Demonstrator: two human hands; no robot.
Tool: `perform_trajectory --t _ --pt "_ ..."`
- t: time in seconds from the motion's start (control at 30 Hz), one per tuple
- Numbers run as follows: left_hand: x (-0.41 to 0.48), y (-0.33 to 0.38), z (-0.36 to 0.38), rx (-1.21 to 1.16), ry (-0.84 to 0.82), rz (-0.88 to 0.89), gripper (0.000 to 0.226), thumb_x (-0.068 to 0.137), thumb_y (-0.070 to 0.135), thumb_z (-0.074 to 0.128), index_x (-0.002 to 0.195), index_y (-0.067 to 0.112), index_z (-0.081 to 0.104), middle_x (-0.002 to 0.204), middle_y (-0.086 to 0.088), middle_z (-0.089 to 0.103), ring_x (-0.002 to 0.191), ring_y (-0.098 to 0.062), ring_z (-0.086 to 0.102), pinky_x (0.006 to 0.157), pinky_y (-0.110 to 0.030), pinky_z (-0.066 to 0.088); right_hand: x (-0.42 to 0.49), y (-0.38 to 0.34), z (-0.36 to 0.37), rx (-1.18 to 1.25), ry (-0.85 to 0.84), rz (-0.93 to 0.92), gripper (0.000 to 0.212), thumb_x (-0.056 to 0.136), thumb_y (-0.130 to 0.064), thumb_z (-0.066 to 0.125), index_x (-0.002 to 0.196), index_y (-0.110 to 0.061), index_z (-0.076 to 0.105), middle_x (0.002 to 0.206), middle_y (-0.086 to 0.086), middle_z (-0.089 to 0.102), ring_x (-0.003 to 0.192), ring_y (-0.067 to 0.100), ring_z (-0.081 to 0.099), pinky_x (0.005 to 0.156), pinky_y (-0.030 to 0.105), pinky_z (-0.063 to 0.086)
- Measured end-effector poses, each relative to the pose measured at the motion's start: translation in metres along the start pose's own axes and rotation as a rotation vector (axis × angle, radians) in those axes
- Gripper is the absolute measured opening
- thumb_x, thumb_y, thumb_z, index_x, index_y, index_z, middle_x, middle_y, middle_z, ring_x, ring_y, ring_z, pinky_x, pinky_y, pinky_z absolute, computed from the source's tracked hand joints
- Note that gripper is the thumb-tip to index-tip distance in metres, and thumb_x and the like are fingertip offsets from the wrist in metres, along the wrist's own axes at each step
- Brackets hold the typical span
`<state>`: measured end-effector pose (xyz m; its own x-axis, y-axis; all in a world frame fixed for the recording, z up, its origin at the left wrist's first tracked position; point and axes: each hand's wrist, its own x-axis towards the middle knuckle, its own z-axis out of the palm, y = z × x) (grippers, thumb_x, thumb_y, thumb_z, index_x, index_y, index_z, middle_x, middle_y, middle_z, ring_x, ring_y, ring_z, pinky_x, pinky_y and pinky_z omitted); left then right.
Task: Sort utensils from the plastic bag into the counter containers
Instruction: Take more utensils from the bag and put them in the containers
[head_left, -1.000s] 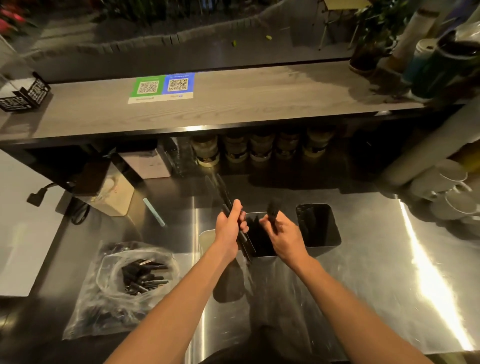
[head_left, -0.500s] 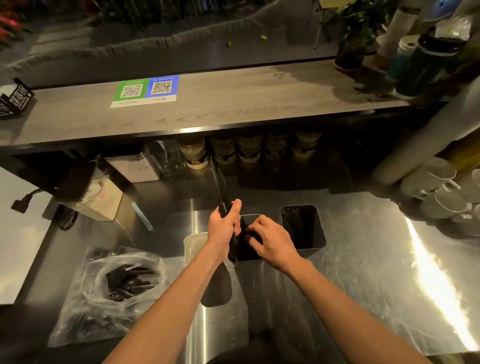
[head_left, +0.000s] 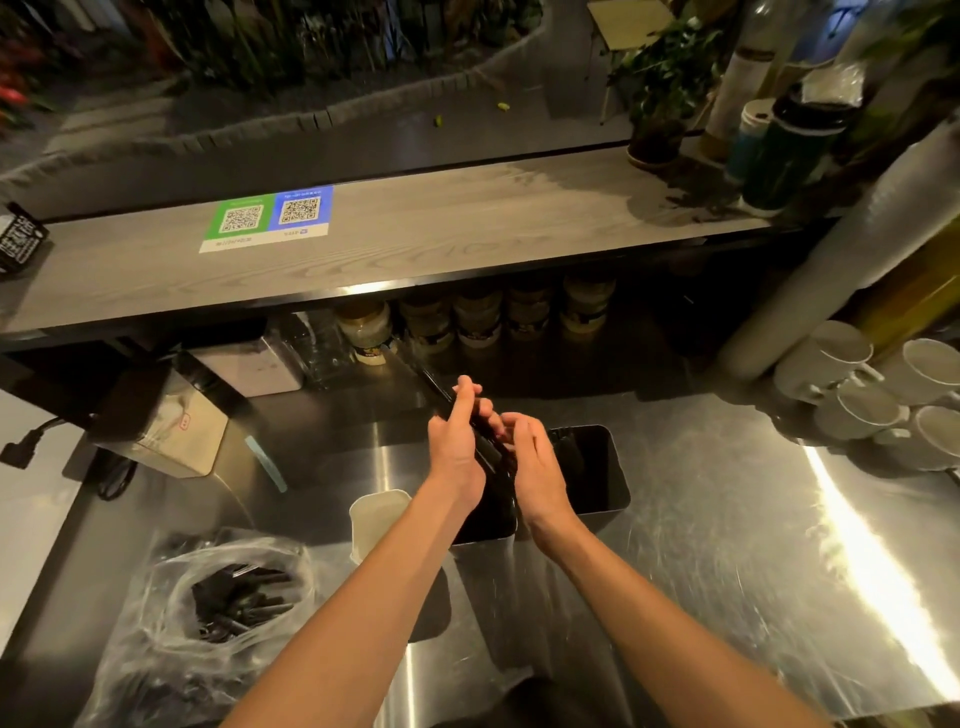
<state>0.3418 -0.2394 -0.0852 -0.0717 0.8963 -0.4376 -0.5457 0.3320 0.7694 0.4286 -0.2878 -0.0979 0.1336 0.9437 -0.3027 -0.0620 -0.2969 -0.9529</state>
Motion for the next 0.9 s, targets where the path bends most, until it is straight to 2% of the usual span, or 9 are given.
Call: perform_trajectory --t 0.1,0.2,0.3,0.37,0.43,0.53,0.67,0.77,0.9 --pt "-0.002 -0.014 0.016 0.123 -0.01 -0.01 0.022 0.094 0.035 0.068 0.099 0.014 0.068 0.078 0.001 0.066 0.08 -0.016 0.065 0.086 -0.038 0.056 0.002 -0.006 0.001 0.193 0.09 0.035 0.033 0.106 -0.045 0.035 0.116 -0.033 0.064 0.104 -0.016 0.068 0.094 -0.004 0.066 0.076 0.017 0.052" --pt "-0.004 -0.022 0.026 0.187 -0.011 -0.041 0.024 0.094 0.038 0.067 0.105 0.016 0.069 0.086 0.001 0.069 0.097 -0.022 0.067 0.099 -0.046 0.053 0.006 -0.008 -0.008 0.198 0.142 0.023 0.03 0.106 -0.043 0.037 0.113 -0.035 0.064 0.107 -0.013 0.068 0.102 0.004 0.065 0.084 0.026 0.054" --pt "-0.006 -0.025 0.034 0.289 -0.052 -0.048 0.027 0.096 0.043 0.062 0.109 0.02 0.071 0.101 -0.006 0.071 0.107 -0.024 0.067 0.097 -0.043 0.054 0.009 -0.007 -0.026 0.161 0.149 0.0 0.026 0.107 -0.041 0.037 0.113 -0.033 0.061 0.107 -0.009 0.068 0.103 0.009 0.066 0.079 0.025 0.055" --pt "-0.007 -0.031 0.036 0.338 -0.09 -0.067 0.028 0.097 0.045 0.06 0.109 0.023 0.072 0.106 -0.008 0.073 0.108 -0.023 0.068 0.094 -0.04 0.055 0.012 -0.007 -0.041 0.125 0.169 -0.019 0.025 0.106 -0.042 0.039 0.118 -0.032 0.059 0.107 -0.007 0.068 0.101 0.011 0.067 0.085 0.034 0.058" --pt "-0.007 -0.038 0.036 0.396 -0.126 -0.108 0.033 0.096 0.049 0.059 0.108 0.022 0.073 0.107 -0.006 0.075 0.107 -0.021 0.069 0.098 -0.042 0.053 0.018 -0.011 -0.057 0.075 0.175 -0.048 0.025 0.104 -0.041 0.045 0.124 -0.031 0.057 0.107 -0.011 0.069 0.099 0.008 0.068 0.089 0.035 0.058" --pt "-0.007 -0.045 0.038 0.44 -0.198 -0.194 0.064 0.085 0.062 0.065 0.129 0.015 0.061 0.114 -0.005 0.074 0.109 -0.019 0.07 0.101 -0.043 0.053 0.029 -0.023 -0.076 0.061 0.065 -0.051 0.034 0.102 -0.033 0.054 0.136 -0.026 0.054 0.117 -0.011 0.071 0.106 0.007 0.068 0.094 0.033 0.056" --pt "-0.009 -0.046 0.048 0.434 -0.363 -0.206 0.036 0.102 0.04 0.05 0.132 0.024 0.063 0.122 0.0 0.072 0.115 -0.014 0.067 0.099 -0.037 0.054 0.043 -0.036 -0.093 -0.022 -0.066 -0.009 0.041 0.101 -0.029 0.056 0.142 -0.024 0.053 0.121 -0.002 0.069 0.111 0.015 0.067 0.101 0.042 0.053" --pt "-0.005 -0.045 0.053 0.457 -0.448 -0.205 0.034 0.104 0.035 0.048 0.132 0.024 0.062 0.125 0.0 0.071 0.12 -0.017 0.064 0.103 -0.04 0.051 0.047 -0.043 -0.103 -0.052 -0.106 -0.023 0.038 0.099 -0.023 0.061 0.137 -0.021 0.057 0.114 0.001 0.073 0.107 0.016 0.07 0.095 0.042 0.056" --pt "0.006 -0.046 0.057 0.648 -0.455 -0.157 0.028 0.103 0.033 0.051 0.126 0.022 0.065 0.121 -0.004 0.072 0.115 -0.019 0.067 0.106 -0.045 0.05 0.051 -0.045 -0.115 -0.095 -0.093 -0.048 0.034 0.095 -0.023 0.068 0.128 -0.022 0.061 0.111 0.002 0.073 0.104 0.021 0.07 0.084 0.043 0.06"
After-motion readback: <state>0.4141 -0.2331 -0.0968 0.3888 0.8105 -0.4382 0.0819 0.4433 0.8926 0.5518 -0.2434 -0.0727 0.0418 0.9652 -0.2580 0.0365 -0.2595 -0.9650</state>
